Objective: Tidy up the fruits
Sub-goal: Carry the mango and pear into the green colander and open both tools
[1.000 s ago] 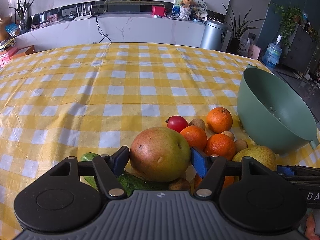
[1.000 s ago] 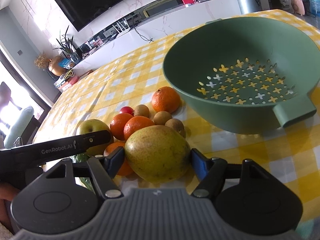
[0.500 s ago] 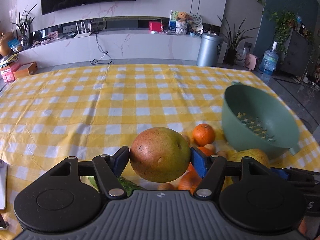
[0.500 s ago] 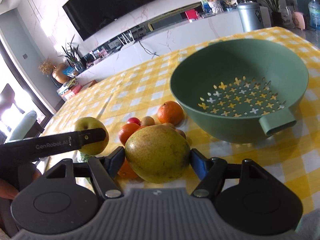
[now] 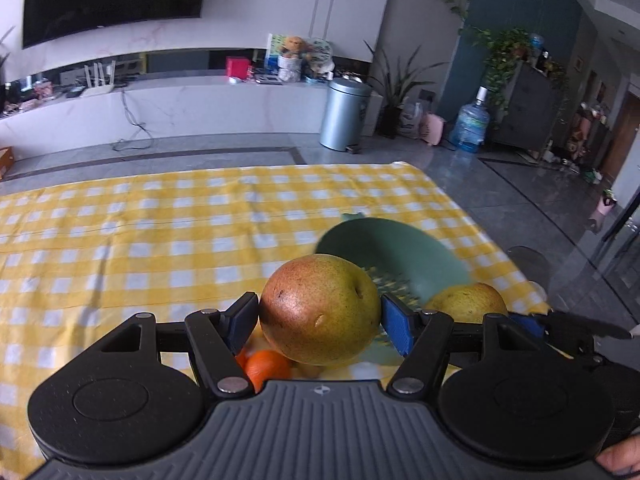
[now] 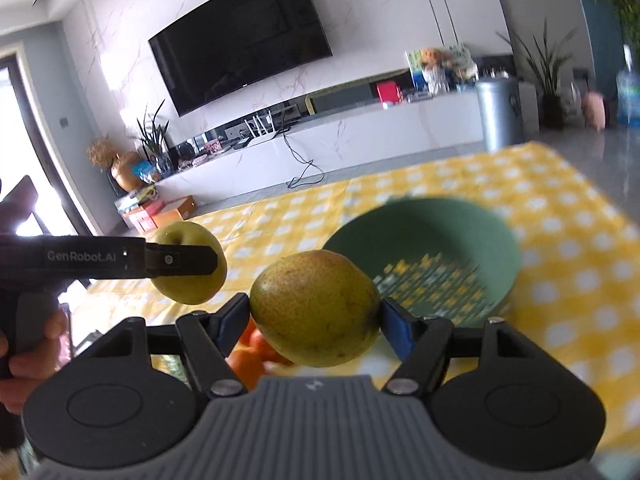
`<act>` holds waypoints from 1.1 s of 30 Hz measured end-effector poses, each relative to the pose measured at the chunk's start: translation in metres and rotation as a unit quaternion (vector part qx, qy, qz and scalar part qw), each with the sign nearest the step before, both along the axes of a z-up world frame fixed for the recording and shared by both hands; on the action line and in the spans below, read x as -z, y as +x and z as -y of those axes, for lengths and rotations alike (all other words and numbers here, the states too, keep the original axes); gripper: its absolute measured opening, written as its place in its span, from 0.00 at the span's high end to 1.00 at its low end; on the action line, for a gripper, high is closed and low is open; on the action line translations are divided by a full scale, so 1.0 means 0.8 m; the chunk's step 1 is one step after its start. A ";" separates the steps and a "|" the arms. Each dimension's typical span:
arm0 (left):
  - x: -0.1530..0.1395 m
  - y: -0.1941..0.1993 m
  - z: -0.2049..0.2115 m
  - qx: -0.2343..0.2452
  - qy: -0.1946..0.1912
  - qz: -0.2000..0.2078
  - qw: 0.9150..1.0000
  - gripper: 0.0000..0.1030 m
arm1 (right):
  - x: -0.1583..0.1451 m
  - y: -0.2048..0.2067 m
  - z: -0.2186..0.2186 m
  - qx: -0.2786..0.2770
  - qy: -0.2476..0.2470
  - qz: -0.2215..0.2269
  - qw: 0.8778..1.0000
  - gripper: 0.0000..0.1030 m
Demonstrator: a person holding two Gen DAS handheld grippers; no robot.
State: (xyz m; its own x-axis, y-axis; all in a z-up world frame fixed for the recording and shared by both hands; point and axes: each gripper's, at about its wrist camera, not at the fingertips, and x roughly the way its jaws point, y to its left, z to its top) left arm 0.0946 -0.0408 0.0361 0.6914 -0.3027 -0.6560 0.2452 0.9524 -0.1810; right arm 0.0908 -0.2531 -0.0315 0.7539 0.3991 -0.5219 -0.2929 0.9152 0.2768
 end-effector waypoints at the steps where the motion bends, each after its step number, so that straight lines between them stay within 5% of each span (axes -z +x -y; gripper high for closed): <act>1: -0.001 0.008 0.008 0.009 -0.005 -0.006 1.000 0.26 | -0.005 0.007 0.006 -0.005 -0.013 -0.001 1.000 0.34; 8: 0.012 0.066 0.055 0.052 -0.014 -0.059 0.997 0.26 | -0.005 0.078 0.035 -0.054 -0.088 -0.045 0.994 0.34; 18: 0.053 0.111 0.097 0.088 0.048 -0.125 0.987 0.26 | 0.043 0.157 0.032 -0.113 -0.154 -0.134 0.972 0.34; 33: 0.096 0.142 0.117 0.095 0.108 -0.192 0.971 0.26 | 0.075 0.192 0.014 -0.199 -0.202 -0.189 0.940 0.34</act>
State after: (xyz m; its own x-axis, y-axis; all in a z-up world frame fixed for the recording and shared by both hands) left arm 0.2084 -0.1346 -0.0406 0.3287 -0.2286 -0.9163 0.3747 0.9222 -0.0957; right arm 0.2440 -0.2640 -0.0919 0.3168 0.3220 -0.8922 -0.5852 0.8066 0.0833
